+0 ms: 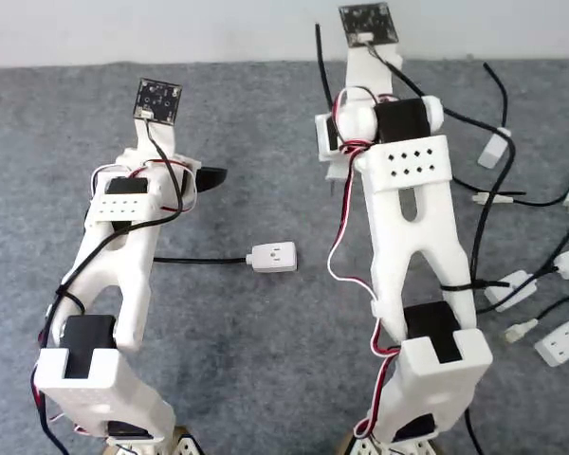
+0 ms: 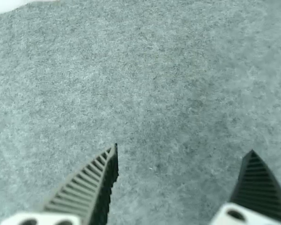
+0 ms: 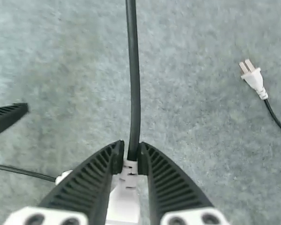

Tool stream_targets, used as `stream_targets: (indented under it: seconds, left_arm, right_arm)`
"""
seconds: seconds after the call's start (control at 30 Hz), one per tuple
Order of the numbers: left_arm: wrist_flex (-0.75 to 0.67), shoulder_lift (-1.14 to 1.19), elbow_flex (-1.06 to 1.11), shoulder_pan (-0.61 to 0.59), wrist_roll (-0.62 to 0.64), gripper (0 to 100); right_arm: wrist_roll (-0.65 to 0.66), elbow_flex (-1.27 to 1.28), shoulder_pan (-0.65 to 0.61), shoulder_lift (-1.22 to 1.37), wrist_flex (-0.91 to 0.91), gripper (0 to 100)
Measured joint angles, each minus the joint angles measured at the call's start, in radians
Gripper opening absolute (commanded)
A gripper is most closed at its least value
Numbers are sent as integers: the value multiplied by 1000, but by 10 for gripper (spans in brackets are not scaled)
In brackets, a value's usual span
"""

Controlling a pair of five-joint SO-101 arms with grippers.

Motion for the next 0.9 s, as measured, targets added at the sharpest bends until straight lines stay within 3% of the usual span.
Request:
stream_targets:
  seconds: [0.2,0.37,0.67,0.9]
  left_arm:
    - [0,0,0,9,-66,398]
    - [84,-44,-38,52,-68,398]
    - [235,-427,-58,172,-75,398]
    - [382,-686,-58,288,-153,398]
  right_arm:
    - [0,-227,-37,0,101,9]
    - [0,-456,-84,0,164,9]
    - [0,-776,-98,0,189,9]
    - [0,-942,-98,0,207,9]
